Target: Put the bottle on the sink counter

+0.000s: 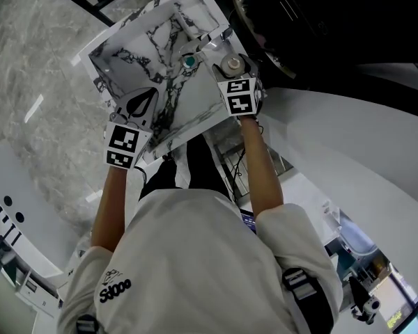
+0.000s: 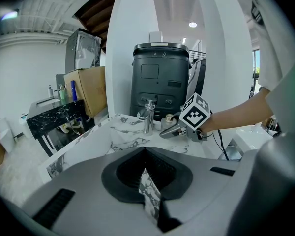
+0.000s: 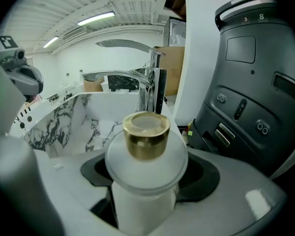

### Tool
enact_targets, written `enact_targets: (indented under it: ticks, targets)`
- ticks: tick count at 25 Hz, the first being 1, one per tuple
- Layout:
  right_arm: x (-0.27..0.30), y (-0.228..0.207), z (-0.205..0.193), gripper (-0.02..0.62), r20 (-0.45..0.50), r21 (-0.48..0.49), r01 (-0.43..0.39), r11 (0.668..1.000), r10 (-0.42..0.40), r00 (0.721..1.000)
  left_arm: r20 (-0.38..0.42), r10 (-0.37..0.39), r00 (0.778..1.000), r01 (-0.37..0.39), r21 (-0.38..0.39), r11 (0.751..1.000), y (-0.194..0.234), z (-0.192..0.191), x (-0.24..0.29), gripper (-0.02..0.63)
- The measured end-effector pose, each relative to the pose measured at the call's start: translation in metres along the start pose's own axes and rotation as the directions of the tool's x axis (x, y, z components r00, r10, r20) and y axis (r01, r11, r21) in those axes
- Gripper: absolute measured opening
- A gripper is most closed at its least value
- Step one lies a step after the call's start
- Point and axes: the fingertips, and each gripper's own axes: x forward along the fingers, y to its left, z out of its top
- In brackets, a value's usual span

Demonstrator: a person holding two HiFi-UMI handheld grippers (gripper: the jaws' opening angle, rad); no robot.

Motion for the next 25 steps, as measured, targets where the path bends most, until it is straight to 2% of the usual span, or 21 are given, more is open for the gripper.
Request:
enact_targets:
  ticks: [5, 16, 25]
  targets:
    - [0.002, -0.001, 0.000, 0.347, -0.015, -0.015, 0.015, 1.000, -0.016, 1.000, -0.022, -0.014, 1.000, 0.014, 0.009, 1.000, -0.006, -0.005, 0.001, 0.005]
    - [0.006, 0.000, -0.007, 0.350, -0.081, -0.149, 0.043, 0.988, -0.056, 0.995, -0.040, -0.019, 0.999, 0.019, -0.003, 1.000, -0.008, -0.017, -0.003, 0.005]
    - [0.006, 0.001, -0.007, 0.351, -0.085, -0.153, 0.034, 0.988, -0.048, 0.995, -0.051, -0.033, 0.998, 0.033, -0.006, 0.999, -0.011, -0.020, -0.004, 0.005]
